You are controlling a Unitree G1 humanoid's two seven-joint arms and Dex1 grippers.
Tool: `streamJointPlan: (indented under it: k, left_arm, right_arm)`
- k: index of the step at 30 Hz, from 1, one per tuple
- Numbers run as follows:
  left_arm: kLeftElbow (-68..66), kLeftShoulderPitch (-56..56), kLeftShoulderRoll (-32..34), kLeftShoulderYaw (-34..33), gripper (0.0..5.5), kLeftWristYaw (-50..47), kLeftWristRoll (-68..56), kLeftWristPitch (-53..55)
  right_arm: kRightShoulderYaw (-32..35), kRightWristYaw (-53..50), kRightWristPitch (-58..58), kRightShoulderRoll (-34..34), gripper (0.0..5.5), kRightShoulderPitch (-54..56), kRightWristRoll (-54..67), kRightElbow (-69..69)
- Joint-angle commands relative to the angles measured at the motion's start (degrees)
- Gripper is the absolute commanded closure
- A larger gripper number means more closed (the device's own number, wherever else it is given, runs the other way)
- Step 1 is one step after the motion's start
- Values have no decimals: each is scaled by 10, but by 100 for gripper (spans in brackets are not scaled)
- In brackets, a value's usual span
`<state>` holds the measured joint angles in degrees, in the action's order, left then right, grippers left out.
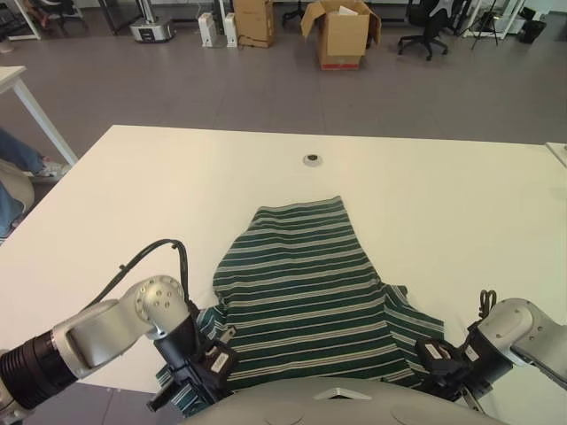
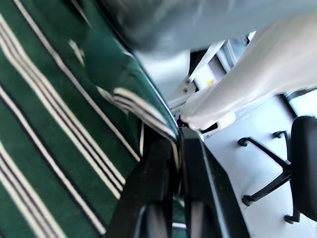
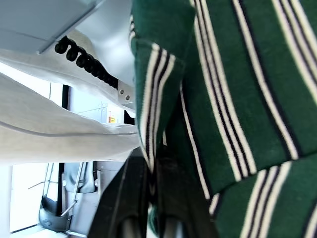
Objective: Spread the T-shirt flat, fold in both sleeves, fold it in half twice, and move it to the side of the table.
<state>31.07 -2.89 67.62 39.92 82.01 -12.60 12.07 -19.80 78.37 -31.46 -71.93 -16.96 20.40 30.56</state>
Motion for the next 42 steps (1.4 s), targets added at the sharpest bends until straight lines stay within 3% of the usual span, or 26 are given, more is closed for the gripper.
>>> streamJointPlan:
  k: [1,4,6,8,10,13,17,19,23,27,31,34,38,42]
  left_arm:
    - [-14,27,9,-53,456,-20,1,-27]
    - [47,43,71,-162,415,19,-196,67]
    - [26,-15,57,-249,415,15,-390,170]
    - [-51,-101,12,-293,415,-11,-488,240]
    - [-145,-168,-40,-286,415,-48,-406,229]
    - [-262,-225,-124,-242,415,-136,-232,145]
    - [-350,-231,-198,-219,415,-181,-105,49]
    - [-399,-245,-228,-228,415,-209,-61,6]
    - [-432,-253,-252,-243,415,-214,-34,-23]
    - [-488,-282,-300,-259,415,-302,36,-114]
    - [-498,-282,-318,-290,415,-323,40,-149]
    - [-471,-270,-334,-272,415,-269,29,-159]
    - [-538,-262,-398,-196,415,-169,45,-170]
    - [-617,-258,-411,-157,415,-190,123,-218]
  right_arm:
    - [62,6,-15,-31,449,-31,43,8]
    - [170,25,-55,-23,404,-15,145,-16]
    - [218,-12,-127,29,404,68,247,-44]
    - [224,-66,-169,90,404,150,294,-81]
    - [198,-146,-160,176,404,215,262,-128]
    - [104,-231,-83,268,404,234,135,-174]
    - [-25,-240,34,302,404,241,-36,-290]
    - [-33,-275,67,325,404,278,-92,-405]
    - [-28,-285,106,344,404,310,-117,-495]
    - [40,-354,132,393,404,375,-106,-638]
    - [81,-307,127,410,404,395,-50,-559]
    - [109,-300,87,422,404,405,-20,-492]
    - [167,-315,49,427,404,433,17,-430]
    - [212,-328,26,418,404,436,35,-393]
